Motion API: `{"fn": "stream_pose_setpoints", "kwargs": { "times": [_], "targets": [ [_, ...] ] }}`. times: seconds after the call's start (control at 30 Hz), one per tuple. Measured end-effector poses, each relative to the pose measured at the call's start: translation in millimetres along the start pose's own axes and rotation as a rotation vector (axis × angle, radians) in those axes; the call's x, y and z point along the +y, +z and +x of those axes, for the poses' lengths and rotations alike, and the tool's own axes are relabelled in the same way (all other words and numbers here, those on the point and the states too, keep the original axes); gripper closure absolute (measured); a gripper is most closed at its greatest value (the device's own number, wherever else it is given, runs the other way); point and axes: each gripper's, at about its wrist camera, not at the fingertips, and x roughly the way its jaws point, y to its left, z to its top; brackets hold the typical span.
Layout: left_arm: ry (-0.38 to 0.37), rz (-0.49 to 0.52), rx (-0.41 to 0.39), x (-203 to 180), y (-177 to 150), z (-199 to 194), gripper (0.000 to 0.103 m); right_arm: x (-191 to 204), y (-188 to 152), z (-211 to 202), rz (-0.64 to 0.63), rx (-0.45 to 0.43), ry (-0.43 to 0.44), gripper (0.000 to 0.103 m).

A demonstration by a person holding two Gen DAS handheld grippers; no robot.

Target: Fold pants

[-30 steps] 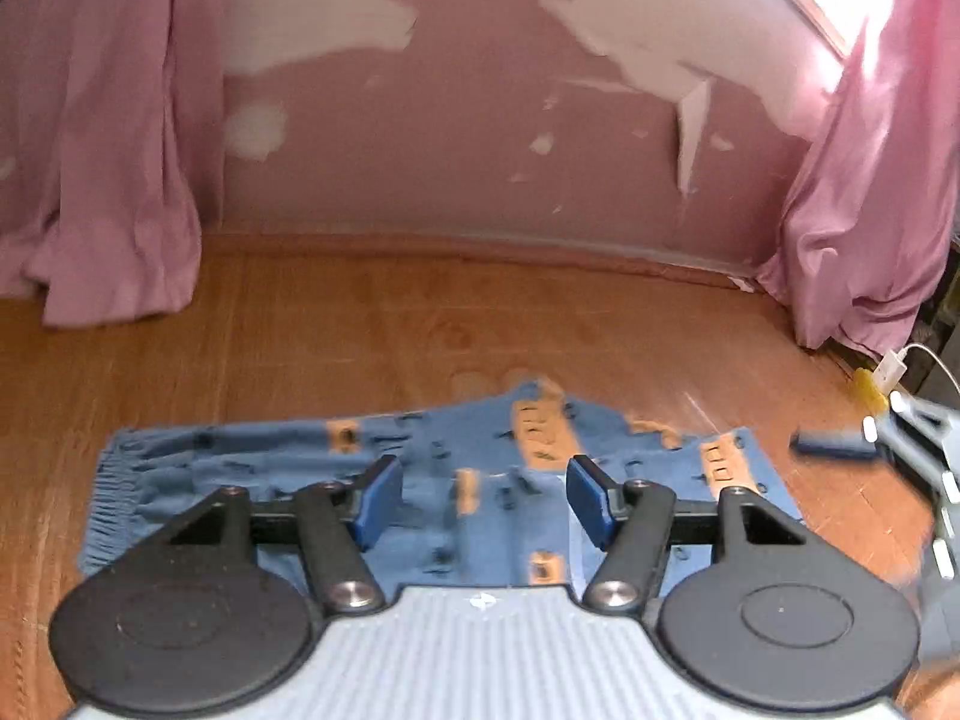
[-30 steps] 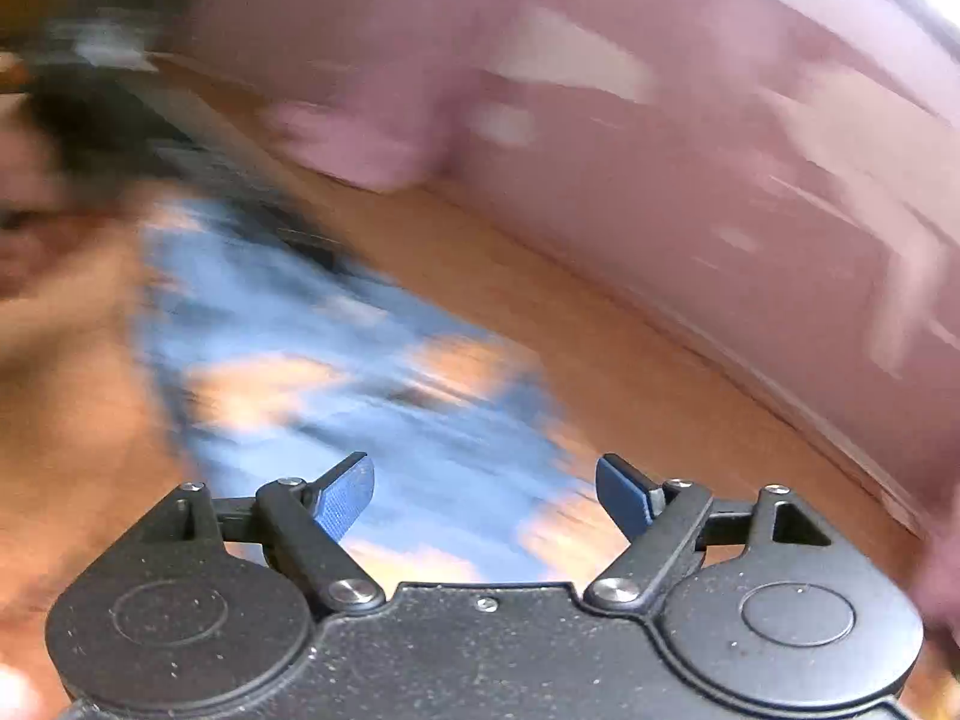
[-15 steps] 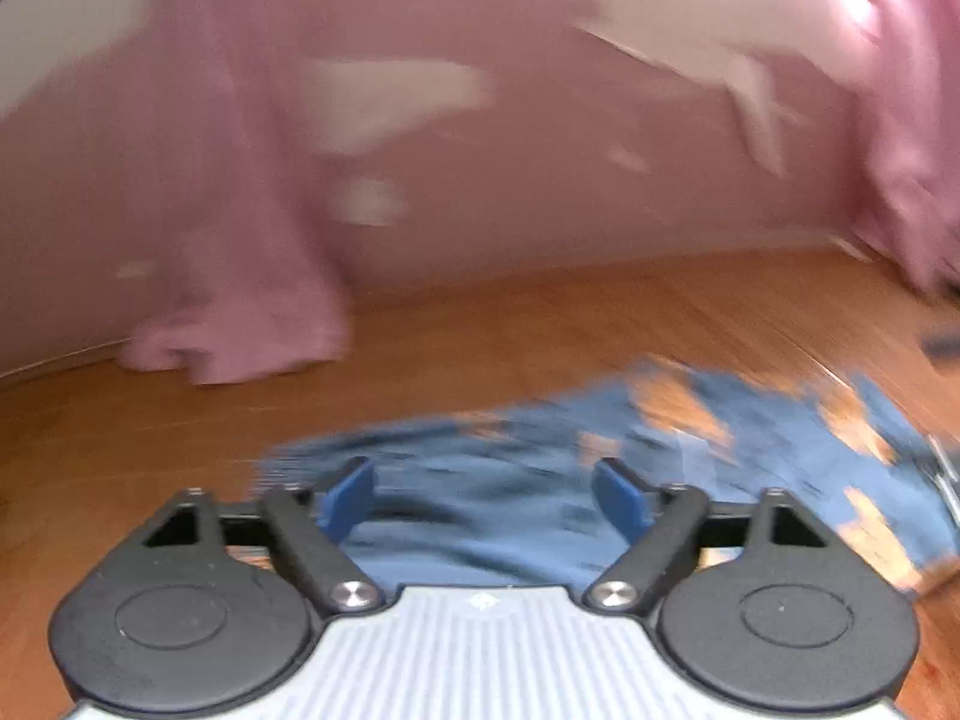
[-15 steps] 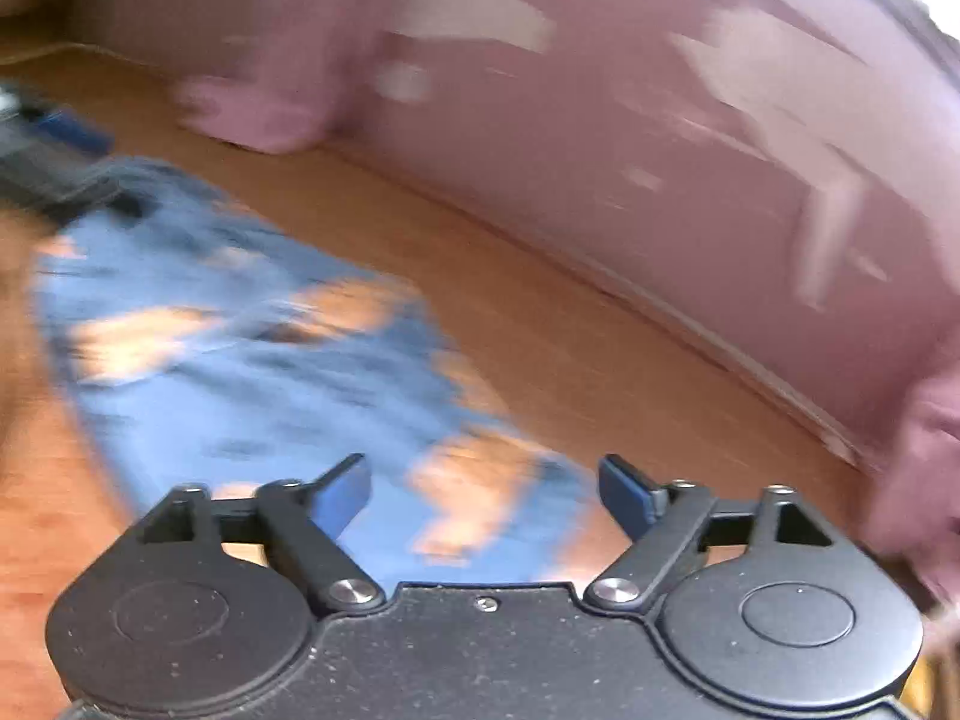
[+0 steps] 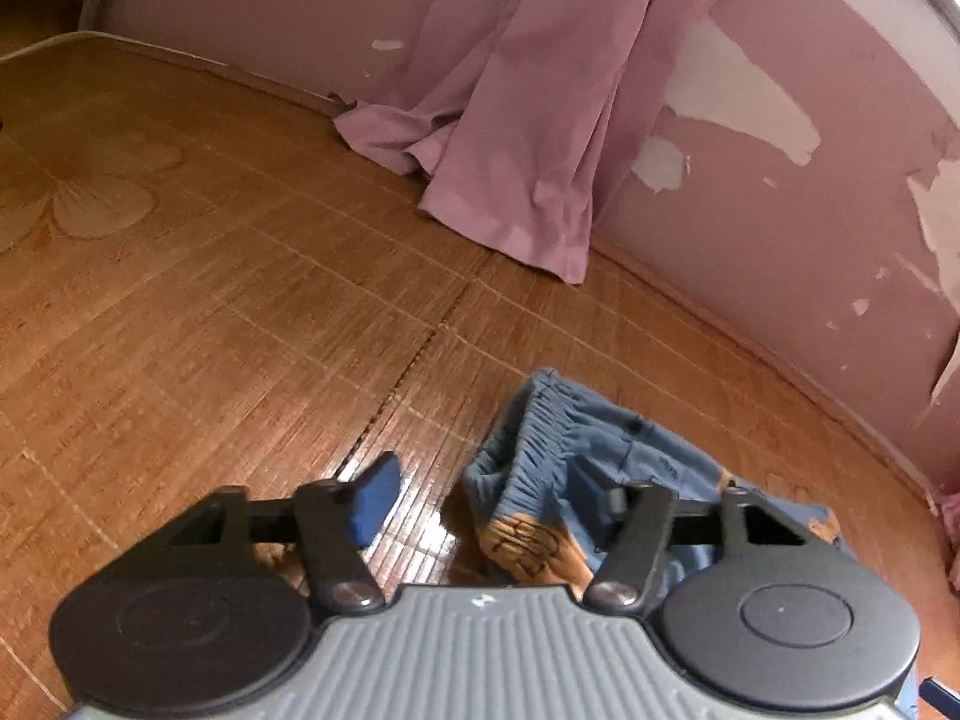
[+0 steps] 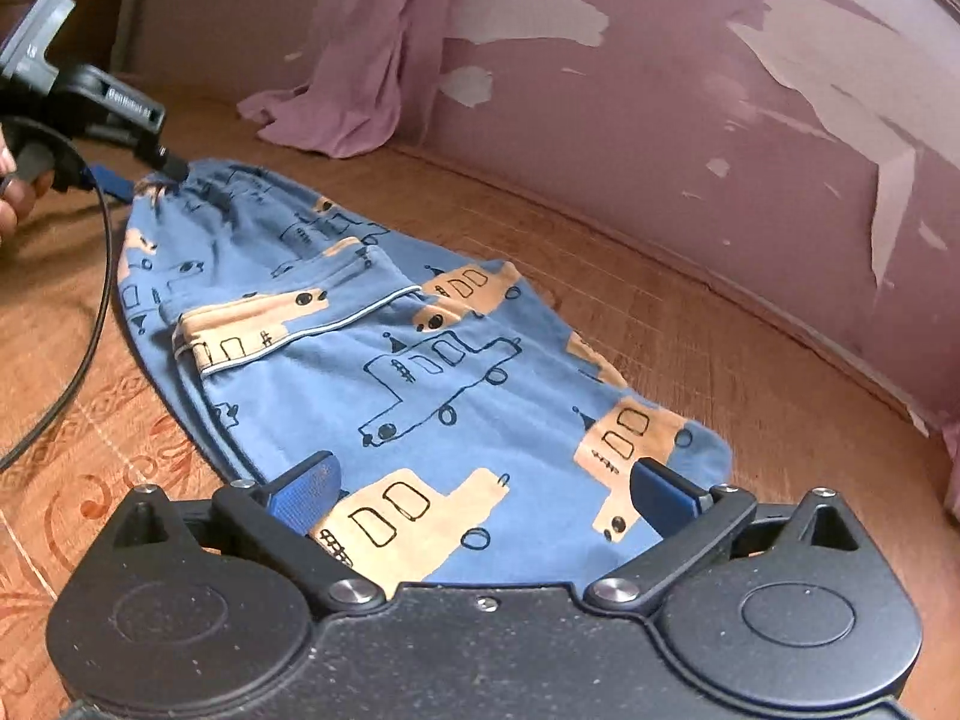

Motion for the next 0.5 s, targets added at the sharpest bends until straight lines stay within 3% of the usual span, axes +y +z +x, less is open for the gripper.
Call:
{"fn": "stream_pose_setpoints", "kwargs": {
  "times": [0.1, 0.27, 0.4, 0.5],
  "targets": [
    [-0.002, 0.021, 0.037, -4, 1, 6, 0.067, 1, -2, -3, -0.001, -0.012, -0.012, 0.001],
    [0.033, 0.017, 0.071, -12, 5, 8, 0.084, 2, -3, -3, 0.001, -0.018, -0.016, 0.001],
    [0.057, 0.018, 0.052, -24, 9, -1, 0.090, 1, -3, -3, 0.002, -0.020, -0.019, 0.001],
    [0.017, 0.056, -0.015, -45, 12, -25, 0.090, 3, -2, -3, 0.000, -0.019, -0.025, 0.001]
  ]
}}
